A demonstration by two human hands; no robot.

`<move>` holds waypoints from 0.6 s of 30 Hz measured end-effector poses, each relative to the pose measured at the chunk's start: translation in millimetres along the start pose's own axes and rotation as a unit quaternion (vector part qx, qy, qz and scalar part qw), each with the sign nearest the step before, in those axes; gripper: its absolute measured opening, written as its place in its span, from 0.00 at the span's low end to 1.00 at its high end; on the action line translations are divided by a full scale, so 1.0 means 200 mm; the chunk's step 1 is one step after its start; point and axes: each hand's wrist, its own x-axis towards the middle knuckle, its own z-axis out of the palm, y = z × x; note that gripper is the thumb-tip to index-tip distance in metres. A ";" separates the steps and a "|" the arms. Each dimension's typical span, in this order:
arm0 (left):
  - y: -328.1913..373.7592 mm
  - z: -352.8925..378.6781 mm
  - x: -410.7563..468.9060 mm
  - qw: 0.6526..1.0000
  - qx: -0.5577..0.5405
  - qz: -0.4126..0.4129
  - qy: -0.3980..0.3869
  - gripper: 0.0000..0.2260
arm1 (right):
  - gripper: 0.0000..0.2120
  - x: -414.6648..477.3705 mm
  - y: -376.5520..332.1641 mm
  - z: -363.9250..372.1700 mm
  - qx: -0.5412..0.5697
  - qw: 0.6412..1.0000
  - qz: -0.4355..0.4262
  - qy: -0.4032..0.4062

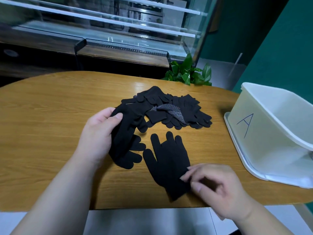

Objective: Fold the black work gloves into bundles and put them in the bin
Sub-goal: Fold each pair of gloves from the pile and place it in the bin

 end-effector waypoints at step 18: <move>-0.02 0.01 0.02 1.000 0.004 -0.008 -0.002 0.07 | 0.09 0.08 -0.07 0.02 -0.051 0.982 0.182 0.026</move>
